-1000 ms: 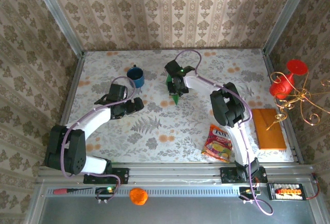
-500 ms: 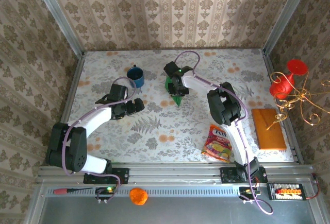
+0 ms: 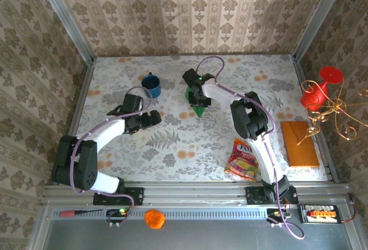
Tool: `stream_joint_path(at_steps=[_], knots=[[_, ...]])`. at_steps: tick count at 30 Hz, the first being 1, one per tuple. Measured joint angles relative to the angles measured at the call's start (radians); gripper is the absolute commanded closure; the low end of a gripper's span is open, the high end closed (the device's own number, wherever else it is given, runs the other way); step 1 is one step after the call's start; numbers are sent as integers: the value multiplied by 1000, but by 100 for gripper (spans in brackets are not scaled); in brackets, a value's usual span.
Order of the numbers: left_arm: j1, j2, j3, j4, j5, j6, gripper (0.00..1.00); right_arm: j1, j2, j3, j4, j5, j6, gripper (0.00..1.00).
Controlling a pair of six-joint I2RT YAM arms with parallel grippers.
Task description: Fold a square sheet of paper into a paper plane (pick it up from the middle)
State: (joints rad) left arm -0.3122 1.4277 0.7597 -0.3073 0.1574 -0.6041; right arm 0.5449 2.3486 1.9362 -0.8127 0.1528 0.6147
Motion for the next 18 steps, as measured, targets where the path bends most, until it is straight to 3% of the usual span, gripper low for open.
stream_joint_path(at_steps=[18], knots=[[0,0,0,0,2,0,0,0,3,-1,5,32,-14,57]])
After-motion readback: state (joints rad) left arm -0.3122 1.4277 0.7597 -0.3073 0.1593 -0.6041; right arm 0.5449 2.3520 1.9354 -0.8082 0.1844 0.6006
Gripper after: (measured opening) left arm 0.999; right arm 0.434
